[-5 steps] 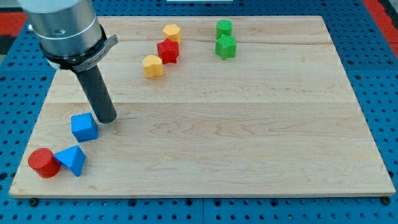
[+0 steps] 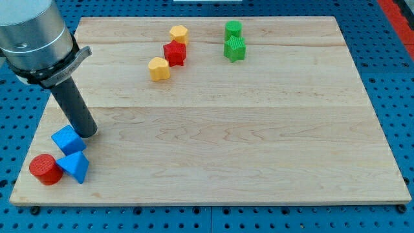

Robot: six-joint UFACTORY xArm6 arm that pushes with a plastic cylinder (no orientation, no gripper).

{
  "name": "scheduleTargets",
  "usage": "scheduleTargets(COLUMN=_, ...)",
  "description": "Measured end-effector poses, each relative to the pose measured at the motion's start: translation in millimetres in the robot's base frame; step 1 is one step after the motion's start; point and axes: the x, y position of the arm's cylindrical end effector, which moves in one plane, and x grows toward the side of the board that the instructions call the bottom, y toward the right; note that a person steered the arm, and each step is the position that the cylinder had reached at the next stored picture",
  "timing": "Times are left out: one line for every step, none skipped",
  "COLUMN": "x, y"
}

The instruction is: Adjust blue cube to the top of red circle

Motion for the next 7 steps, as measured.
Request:
scheduleTargets(x=1.1, y=-9.8)
scheduleTargets(x=3.5, y=-18.6)
scheduleTargets(x=3.6, y=-18.6)
scheduleTargets(x=3.6, y=-18.6)
scheduleTargets(x=-0.9, y=-18.3)
scheduleTargets(x=-11.8, y=3.3)
scheduleTargets(x=-43.4, y=-13.0)
